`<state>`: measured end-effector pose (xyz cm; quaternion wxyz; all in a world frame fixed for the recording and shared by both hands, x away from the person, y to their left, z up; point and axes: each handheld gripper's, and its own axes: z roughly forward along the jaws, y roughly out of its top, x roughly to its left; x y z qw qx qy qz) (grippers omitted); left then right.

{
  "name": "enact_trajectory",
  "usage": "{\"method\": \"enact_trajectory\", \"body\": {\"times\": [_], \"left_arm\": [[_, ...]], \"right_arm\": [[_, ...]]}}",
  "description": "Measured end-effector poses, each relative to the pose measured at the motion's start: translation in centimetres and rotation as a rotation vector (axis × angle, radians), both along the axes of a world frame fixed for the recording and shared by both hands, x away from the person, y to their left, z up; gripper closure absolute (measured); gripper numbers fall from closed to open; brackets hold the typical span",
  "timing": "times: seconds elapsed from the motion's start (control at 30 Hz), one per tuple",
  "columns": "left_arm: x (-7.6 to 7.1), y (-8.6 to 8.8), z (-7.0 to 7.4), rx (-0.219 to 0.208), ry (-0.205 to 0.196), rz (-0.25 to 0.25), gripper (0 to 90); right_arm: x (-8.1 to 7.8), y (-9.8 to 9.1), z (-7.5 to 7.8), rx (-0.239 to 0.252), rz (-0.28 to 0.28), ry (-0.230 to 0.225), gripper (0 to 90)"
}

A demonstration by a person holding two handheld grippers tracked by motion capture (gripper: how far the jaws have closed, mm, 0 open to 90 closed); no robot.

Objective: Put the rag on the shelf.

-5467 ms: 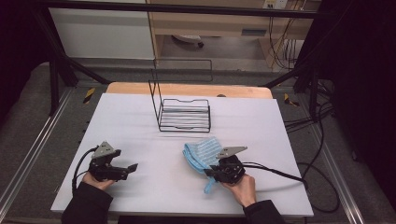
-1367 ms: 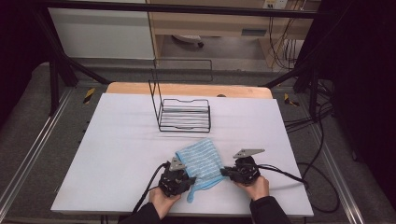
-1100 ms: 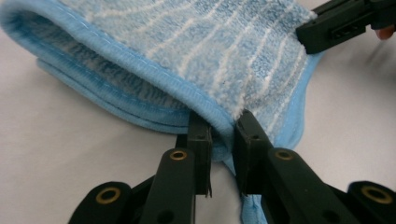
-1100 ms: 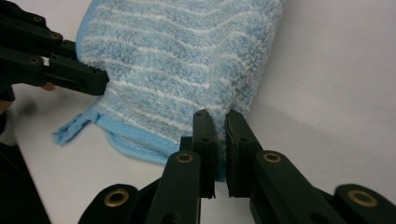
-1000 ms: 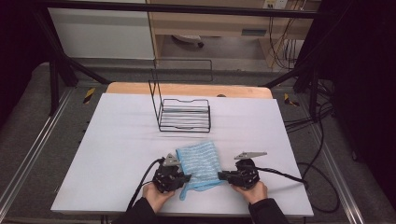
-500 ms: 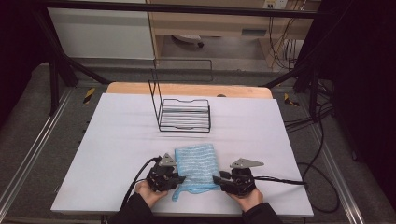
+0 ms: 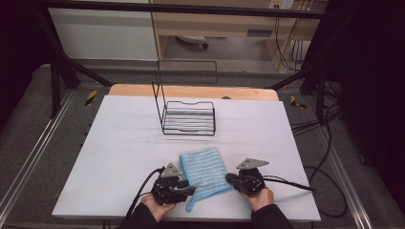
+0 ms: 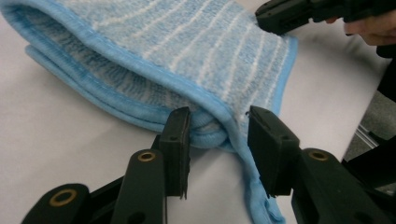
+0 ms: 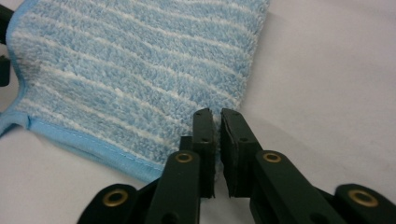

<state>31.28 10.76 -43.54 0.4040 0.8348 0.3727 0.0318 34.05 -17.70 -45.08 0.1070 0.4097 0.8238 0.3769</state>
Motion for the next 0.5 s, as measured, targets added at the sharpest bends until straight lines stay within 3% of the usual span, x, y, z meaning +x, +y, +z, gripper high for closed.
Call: {"method": "enact_trajectory", "body": {"times": [0.17, 0.23, 0.3, 0.4, 0.5], "left_arm": [[-0.6, -1.1, -0.4, 0.02, 0.007, 0.011, 57.4], [-0.9, -1.1, -0.2, 0.057, -0.012, 0.014, 57.4], [-1.0, -0.9, 0.0, 0.055, -0.015, 0.024, 57.5], [-1.5, 0.1, 0.3, 0.012, 0.023, 0.038, 57.7], [-1.9, -0.3, 0.1, 0.035, 0.029, 0.021, 57.7]], "right_arm": [[-0.2, 0.0, 0.0, 0.004, -0.005, 0.011, 85.8], [-0.3, 0.0, 0.1, 0.001, -0.007, 0.014, 85.9], [-0.4, 0.0, 0.1, -0.002, -0.008, 0.016, 85.9], [-0.4, 0.0, 0.1, -0.002, -0.005, 0.018, 86.0], [-0.4, 0.0, 0.1, 0.0, -0.008, 0.019, 85.9]]}}
